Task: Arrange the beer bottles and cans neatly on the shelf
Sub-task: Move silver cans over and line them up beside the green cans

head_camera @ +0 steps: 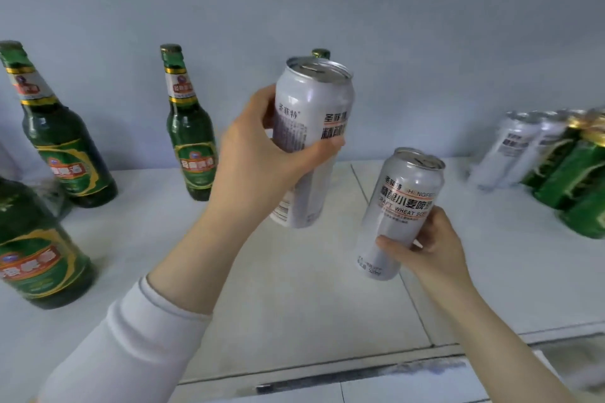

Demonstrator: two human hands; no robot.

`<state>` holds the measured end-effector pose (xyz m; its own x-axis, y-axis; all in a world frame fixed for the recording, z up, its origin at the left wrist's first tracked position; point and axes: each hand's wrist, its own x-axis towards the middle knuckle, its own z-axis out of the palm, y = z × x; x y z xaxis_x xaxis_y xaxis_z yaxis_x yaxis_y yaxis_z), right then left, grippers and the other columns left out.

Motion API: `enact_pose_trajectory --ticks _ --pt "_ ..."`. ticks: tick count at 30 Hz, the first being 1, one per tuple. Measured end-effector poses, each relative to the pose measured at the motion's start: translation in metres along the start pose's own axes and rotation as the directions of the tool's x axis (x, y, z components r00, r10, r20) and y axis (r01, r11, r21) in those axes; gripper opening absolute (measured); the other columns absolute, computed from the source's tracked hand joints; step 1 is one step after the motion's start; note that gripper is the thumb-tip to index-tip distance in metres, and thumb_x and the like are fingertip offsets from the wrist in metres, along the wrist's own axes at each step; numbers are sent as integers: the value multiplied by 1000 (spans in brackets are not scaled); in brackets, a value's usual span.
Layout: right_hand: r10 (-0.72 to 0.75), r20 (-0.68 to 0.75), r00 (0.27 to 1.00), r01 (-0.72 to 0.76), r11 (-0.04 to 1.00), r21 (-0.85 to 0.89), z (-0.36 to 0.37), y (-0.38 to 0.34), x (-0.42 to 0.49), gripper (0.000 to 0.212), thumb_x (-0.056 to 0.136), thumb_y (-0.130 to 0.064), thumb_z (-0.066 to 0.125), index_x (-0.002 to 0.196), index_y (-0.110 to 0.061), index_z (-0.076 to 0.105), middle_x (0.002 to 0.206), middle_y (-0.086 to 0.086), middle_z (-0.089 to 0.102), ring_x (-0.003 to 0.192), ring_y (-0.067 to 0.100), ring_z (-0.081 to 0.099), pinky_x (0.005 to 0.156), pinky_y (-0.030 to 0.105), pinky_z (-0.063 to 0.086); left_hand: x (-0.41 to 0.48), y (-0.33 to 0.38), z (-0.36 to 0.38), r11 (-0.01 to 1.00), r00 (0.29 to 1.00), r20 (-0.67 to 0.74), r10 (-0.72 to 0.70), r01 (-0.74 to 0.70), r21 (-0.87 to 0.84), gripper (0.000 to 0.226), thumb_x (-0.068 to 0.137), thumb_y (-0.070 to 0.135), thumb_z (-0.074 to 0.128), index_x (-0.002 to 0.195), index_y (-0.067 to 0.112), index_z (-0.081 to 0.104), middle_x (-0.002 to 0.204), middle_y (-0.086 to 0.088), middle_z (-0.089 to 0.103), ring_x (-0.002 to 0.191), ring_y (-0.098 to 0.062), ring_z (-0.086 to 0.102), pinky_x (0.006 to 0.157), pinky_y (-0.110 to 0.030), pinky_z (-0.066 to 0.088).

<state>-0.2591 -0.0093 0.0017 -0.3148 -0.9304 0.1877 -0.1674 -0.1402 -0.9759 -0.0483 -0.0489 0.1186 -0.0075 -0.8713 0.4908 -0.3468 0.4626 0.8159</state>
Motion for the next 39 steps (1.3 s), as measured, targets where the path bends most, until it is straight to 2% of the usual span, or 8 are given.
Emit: enact_pose_trajectory --ticks 9,14,18,25,28,33,36,39 --pt "-34 2 999 34 999 -27 -223 47 46 57 63 15 73 94 -27 51 96 -6 65 75 -3 64 63 17 55 -5 92 207 995 996 79 45 -38 -90 62 55 44 77 110 23 57 98 14 67 95 0 62 83 -28 55" --pt "6 19 1000 -5 999 -35 -296 71 71 62 60 8 79 110 -13 49 104 2 65 93 18 63 70 23 57 -13 110 290 995 993 118 -33 44 -91 64 53 44 77 110 25 55 99 15 66 97 2 61 85 -27 54" --pt "12 -18 1000 -12 1000 -10 -312 84 85 72 51 -12 77 115 -12 46 105 -1 64 95 19 62 78 34 52 -14 99 328 994 981 176 -81 93 -60 63 53 37 82 109 24 56 101 11 67 98 -2 62 87 -30 54" --pt "-34 -54 998 35 999 15 -305 99 103 70 62 4 79 115 -19 40 103 -19 55 87 -14 58 71 6 47 -19 58 365 978 949 256 -187 203 -38 63 60 21 85 115 20 54 108 8 66 102 -4 61 92 -33 52" --pt "-61 -64 996 61 998 3 -302 104 108 67 66 7 75 114 -21 38 103 -22 53 86 -21 56 70 2 44 -15 47 372 974 942 270 -199 220 -50 63 61 17 85 113 24 51 108 10 64 102 -2 60 89 -27 51" --pt "-69 -129 989 67 997 -24 -288 107 115 76 65 -15 73 128 -23 32 122 -13 53 110 -5 54 91 13 45 -9 35 385 971 932 303 -201 230 -63 59 53 27 82 99 40 47 106 14 62 103 -2 58 83 -21 51" --pt "-87 -167 982 75 994 -76 -281 109 113 84 72 -14 74 139 -13 24 140 4 44 127 13 45 105 29 40 -6 31 392 971 937 300 -177 215 -101 60 59 16 85 101 36 46 108 11 58 107 -2 54 83 -21 50" --pt "-58 -264 963 34 995 -97 -273 118 98 87 71 -14 77 139 -13 24 139 6 43 126 19 47 103 41 43 -3 31 394 975 925 342 -167 207 -85 61 65 14 81 113 26 45 108 13 56 107 2 51 86 -24 50"
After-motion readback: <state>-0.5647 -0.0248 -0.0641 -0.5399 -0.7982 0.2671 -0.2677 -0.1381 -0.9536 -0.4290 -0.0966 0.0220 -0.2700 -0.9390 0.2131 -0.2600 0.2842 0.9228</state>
